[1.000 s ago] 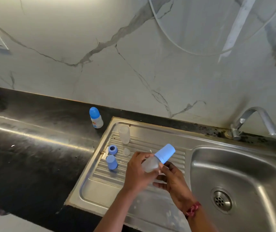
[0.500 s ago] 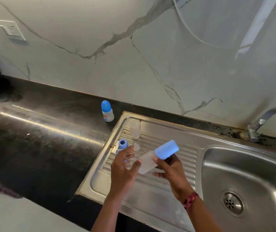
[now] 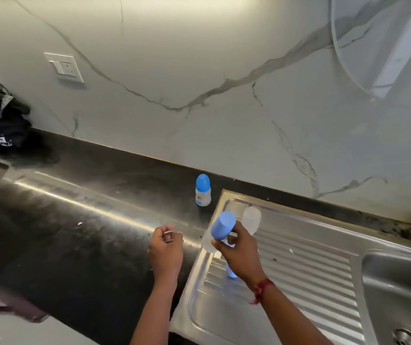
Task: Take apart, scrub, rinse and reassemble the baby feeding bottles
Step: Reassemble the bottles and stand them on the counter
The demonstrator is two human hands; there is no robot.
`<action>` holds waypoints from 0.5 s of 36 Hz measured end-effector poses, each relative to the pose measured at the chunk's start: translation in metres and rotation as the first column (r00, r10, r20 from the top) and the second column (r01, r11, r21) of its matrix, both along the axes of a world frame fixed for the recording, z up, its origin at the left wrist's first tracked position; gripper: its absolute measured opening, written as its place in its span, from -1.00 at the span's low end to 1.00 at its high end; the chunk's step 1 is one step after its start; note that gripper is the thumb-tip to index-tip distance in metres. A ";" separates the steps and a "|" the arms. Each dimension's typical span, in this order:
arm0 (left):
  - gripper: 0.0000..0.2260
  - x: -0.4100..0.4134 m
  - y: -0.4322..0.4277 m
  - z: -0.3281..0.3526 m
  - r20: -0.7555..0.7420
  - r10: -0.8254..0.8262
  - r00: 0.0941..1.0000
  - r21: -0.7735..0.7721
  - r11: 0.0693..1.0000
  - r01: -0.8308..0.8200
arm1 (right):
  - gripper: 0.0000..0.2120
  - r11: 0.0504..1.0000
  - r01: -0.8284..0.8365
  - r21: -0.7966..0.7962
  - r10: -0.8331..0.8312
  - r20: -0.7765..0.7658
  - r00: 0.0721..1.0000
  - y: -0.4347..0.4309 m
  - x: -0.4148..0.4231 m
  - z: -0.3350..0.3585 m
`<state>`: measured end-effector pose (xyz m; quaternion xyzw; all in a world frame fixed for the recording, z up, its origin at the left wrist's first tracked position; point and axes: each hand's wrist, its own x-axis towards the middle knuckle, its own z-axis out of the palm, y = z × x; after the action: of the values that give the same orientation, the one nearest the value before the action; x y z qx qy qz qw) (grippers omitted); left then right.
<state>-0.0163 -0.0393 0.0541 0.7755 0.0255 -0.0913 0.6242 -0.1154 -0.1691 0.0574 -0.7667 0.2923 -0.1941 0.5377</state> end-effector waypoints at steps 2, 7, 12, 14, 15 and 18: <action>-0.83 0.015 0.006 0.000 -0.013 0.015 1.000 -0.011 1.000 -0.016 | -0.53 1.000 0.000 -0.017 0.000 -0.024 1.000 0.008 0.022 -0.010; -0.83 0.051 0.012 -0.012 -0.061 0.020 0.998 -0.045 0.999 -0.022 | -0.47 0.997 -0.035 -0.065 0.029 -0.095 0.995 0.018 0.068 -0.022; -0.86 0.080 0.009 -0.023 -0.098 -0.015 0.995 -0.075 0.997 0.008 | -0.51 0.994 -0.056 -0.090 0.042 -0.153 0.987 0.011 0.101 -0.032; -0.85 0.085 0.007 -0.023 -0.110 -0.019 0.994 -0.084 0.996 0.010 | -0.52 0.994 -0.049 -0.101 0.031 -0.172 0.985 0.007 0.114 -0.036; -0.84 0.087 0.007 -0.023 -0.121 -0.016 0.993 -0.087 0.996 0.005 | -0.53 0.994 -0.044 -0.104 0.025 -0.182 0.983 0.006 0.120 -0.037; -0.83 0.093 0.004 -0.030 -0.143 -0.011 0.990 -0.096 0.995 -0.003 | -0.55 0.993 -0.025 -0.113 0.003 -0.187 0.982 0.005 0.136 -0.040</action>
<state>0.0764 -0.0358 0.0239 0.7361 0.0644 -0.1493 0.6571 0.0201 -0.1639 0.0171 -0.8131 0.3244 -0.1339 0.4644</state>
